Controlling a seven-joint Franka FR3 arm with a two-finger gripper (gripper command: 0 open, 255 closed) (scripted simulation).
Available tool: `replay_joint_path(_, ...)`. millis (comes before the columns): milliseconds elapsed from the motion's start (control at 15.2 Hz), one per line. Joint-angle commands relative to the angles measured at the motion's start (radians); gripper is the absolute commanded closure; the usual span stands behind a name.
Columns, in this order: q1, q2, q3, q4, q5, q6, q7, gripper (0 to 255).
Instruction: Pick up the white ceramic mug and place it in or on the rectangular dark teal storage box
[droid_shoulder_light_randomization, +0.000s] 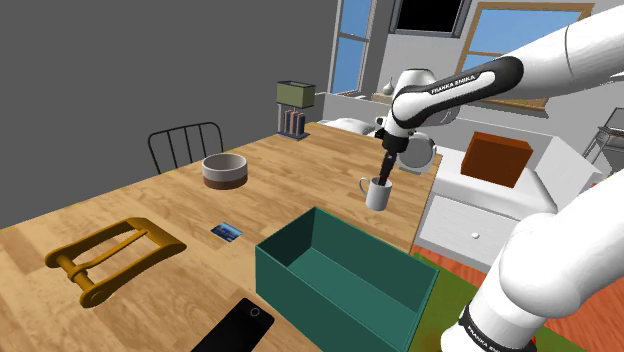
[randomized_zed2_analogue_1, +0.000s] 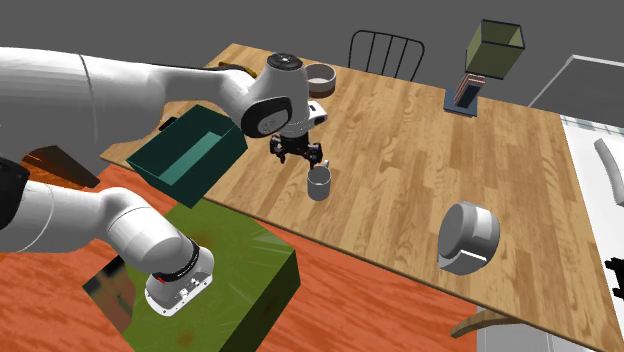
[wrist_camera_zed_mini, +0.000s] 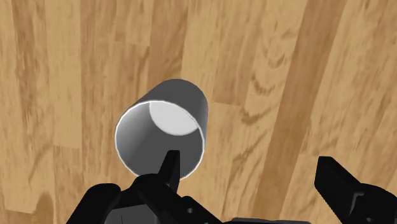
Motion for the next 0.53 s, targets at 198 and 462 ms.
replay_joint_path(198, 0.012, 0.145, -0.065, 0.029, 0.043, 0.103, -0.110, 0)
replay_joint_path(462, 0.016, 0.182, -0.072, 0.004, 0.057, 0.162, -0.121, 0)
